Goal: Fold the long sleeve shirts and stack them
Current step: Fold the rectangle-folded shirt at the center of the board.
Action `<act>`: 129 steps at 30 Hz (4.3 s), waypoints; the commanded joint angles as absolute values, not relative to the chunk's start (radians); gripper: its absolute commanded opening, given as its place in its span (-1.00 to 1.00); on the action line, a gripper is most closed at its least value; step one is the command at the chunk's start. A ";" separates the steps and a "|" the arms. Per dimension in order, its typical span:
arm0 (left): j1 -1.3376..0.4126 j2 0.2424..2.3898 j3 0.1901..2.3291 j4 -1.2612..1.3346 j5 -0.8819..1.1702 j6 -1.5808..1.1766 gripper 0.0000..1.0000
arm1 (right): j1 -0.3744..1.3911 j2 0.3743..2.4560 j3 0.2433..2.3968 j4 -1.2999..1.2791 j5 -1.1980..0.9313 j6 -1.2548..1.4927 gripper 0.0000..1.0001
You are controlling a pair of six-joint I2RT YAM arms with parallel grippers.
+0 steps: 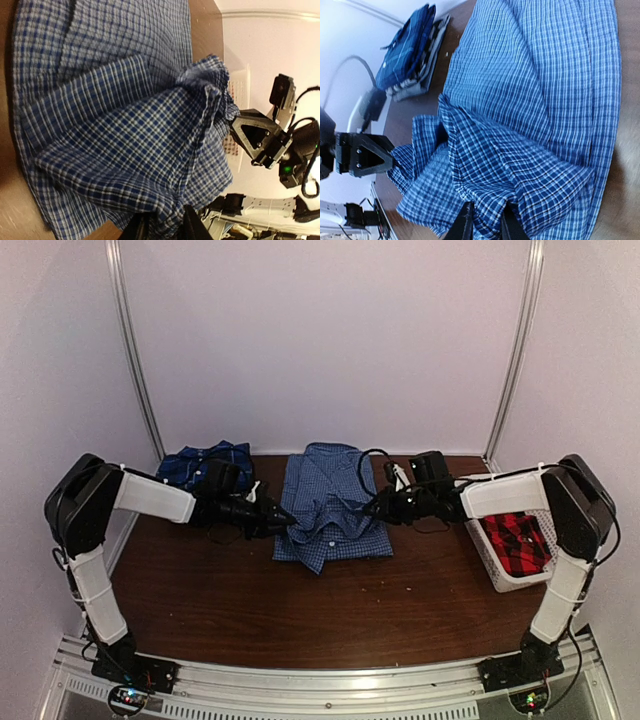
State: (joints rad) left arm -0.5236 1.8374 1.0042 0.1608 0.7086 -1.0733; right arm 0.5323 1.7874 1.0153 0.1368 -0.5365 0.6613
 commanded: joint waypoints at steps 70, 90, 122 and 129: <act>-0.388 1.714 1.022 -0.043 0.560 -0.929 0.11 | 0.606 2.564 2.086 -0.105 -0.654 0.627 -0.26; -0.495 1.910 1.108 -0.023 0.492 -0.945 0.01 | 0.606 2.173 1.862 -0.052 -0.631 0.570 -0.13; -0.499 2.029 1.319 -0.079 0.526 -0.912 -1.00 | 0.596 1.871 1.424 -0.028 -0.524 0.477 -0.14; -0.500 1.926 1.230 -0.110 0.470 -0.887 -0.55 | 0.595 1.814 1.331 -0.034 -0.503 0.454 -0.14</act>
